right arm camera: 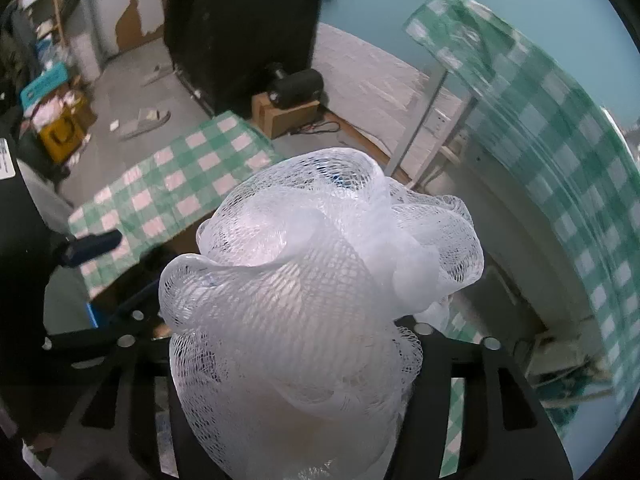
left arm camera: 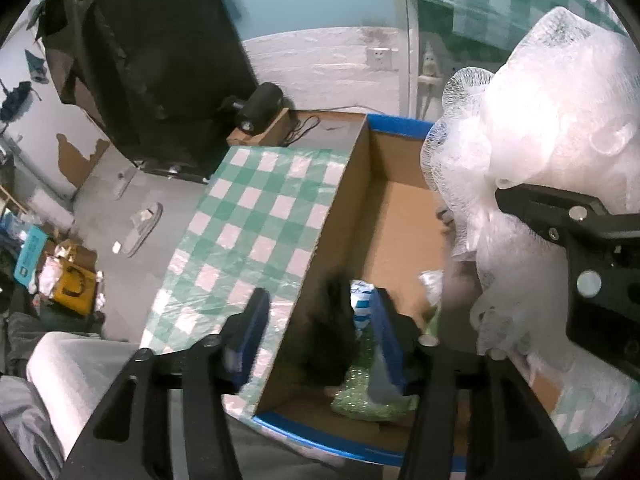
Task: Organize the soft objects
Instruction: 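Open both tools to drop the black sock and pouf into the box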
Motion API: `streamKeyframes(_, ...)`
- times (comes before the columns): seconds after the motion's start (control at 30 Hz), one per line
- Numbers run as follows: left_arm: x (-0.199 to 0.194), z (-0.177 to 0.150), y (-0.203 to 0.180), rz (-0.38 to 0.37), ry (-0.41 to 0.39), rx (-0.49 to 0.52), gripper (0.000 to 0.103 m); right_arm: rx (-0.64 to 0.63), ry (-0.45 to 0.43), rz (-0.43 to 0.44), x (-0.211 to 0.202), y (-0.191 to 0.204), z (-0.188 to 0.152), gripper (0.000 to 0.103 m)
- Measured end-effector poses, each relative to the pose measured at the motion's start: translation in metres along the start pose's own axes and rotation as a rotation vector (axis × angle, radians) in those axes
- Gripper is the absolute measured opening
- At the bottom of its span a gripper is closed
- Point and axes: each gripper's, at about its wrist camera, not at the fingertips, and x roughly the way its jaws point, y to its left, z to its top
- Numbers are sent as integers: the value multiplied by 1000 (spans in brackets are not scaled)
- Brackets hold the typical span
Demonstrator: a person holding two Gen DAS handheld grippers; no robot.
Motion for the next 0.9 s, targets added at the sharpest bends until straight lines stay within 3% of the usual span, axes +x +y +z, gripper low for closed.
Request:
streamKeyframes(0.2, -2, 0, 3, -2, -2, -22, 79, -22, -18, 2, -4, -3, -1, 75)
streamKeyframes(0.43, -10, 0, 9, -14, -1, -44, 80, 45, -93, 29, -30, -18, -1, 81)
streamKeyframes(0.9, -70, -1, 7, -42, -140, -12, 92, 96, -138, -22, -80, -37, -21, 82)
